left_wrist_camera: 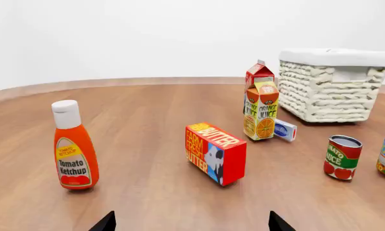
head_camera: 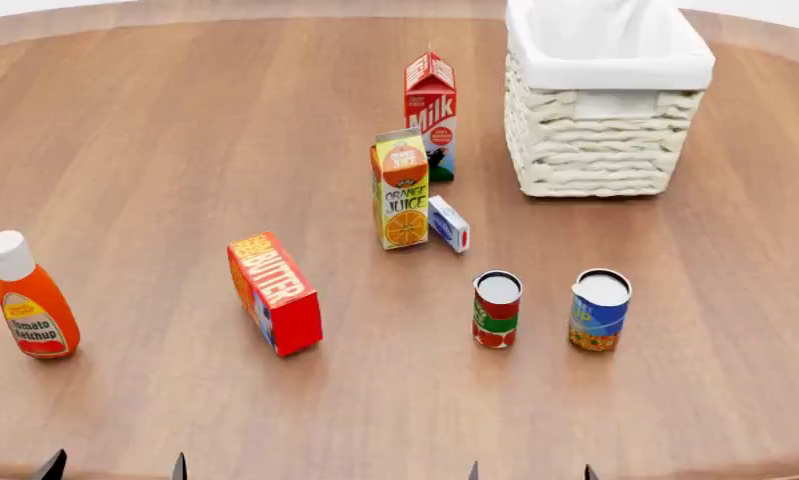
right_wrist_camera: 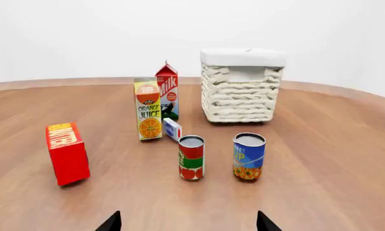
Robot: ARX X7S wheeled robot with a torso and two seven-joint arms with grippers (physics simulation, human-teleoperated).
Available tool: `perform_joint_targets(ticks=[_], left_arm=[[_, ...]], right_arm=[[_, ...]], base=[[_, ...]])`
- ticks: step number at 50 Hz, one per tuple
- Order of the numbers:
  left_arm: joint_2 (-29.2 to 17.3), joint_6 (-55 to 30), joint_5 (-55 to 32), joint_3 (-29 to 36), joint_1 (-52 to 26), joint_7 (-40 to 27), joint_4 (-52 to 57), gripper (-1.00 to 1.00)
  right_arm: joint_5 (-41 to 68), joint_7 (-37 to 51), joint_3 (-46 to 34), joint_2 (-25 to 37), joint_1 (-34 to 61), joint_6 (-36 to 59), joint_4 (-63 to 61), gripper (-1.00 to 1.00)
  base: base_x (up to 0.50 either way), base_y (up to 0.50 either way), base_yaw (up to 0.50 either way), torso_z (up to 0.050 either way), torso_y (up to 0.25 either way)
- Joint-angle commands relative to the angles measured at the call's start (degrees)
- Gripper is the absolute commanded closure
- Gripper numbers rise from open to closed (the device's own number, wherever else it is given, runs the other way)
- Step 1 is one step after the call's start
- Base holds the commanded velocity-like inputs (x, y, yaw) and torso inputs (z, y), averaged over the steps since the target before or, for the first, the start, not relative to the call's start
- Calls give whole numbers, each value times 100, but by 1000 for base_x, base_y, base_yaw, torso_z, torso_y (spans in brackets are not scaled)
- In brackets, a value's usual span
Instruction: Pick up the alphabet soup and the tomato sauce, and put them in the basket.
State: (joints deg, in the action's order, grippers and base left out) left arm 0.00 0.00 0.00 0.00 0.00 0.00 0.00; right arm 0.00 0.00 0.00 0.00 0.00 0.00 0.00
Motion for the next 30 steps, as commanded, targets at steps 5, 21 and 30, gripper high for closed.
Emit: perform_joint_targets(ticks=[5,21,30], left_arm=[[-136,161,-201,270,17,-259,-85,-100],[-345,1026,-296,455,289,-657,1031,-100],[-582,635,-654,336,533,-786,3393,-100]], right_arm=[[4,170,-235,142,-6,-135,107,-100],[-703,663,-539,477,-151,-1120,-1036,-100],[-1618,574,-822,540,-217,-403,-3165,-100]], base=[[0,0,0,0,0],[0,0,0,0,0],[0,0,0,0,0]])
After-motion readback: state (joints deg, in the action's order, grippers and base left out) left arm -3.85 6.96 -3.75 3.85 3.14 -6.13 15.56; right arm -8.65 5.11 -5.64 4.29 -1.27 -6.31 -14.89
